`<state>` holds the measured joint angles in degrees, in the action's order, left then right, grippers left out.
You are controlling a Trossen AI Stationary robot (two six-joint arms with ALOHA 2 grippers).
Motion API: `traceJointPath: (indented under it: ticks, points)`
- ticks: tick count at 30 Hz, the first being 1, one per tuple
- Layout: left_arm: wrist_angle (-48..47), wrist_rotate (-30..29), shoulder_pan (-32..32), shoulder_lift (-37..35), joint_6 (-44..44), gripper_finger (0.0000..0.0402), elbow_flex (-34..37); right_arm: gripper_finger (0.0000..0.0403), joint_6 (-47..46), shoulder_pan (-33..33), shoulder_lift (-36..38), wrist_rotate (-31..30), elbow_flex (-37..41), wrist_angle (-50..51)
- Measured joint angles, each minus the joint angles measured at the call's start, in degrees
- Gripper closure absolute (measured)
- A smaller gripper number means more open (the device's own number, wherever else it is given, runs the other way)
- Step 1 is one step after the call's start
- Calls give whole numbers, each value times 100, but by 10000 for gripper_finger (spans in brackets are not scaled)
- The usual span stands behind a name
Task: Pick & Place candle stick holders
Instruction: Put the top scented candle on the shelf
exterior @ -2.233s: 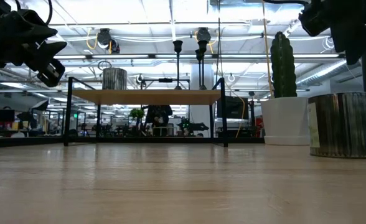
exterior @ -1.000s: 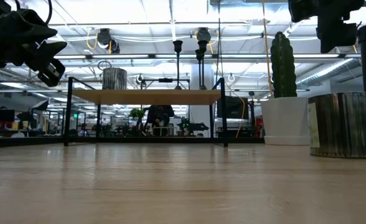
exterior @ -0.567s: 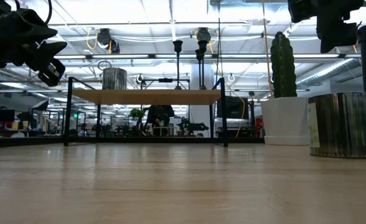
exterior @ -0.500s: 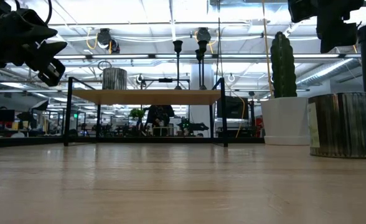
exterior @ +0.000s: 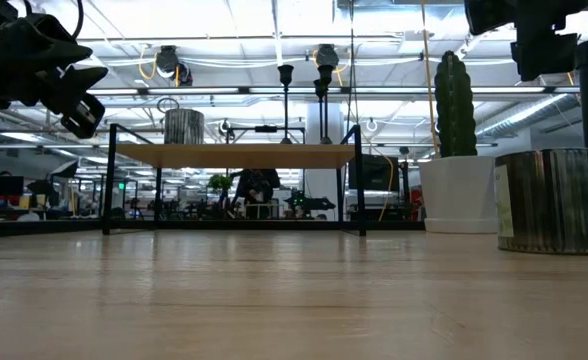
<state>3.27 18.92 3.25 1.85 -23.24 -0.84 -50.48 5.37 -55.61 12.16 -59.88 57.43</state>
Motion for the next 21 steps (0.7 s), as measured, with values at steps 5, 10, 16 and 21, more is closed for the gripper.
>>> traceJointPath:
  ticks: [5, 10, 16, 21]
  points:
    - [0, 0, 0, 2, -2, 289, 0, 195, 0, 0, 0, 0, 0, -75]
    - [0, 0, -1, 2, -5, 289, 0, 195, 14, -1, 0, 0, 0, -159]
    - [0, 0, 0, 0, -15, 289, 0, 195, 22, 0, 0, 9, 0, -191]
    - [-1, 0, -2, 2, 2, 289, 0, 195, 45, 0, -2, 11, 0, -190]
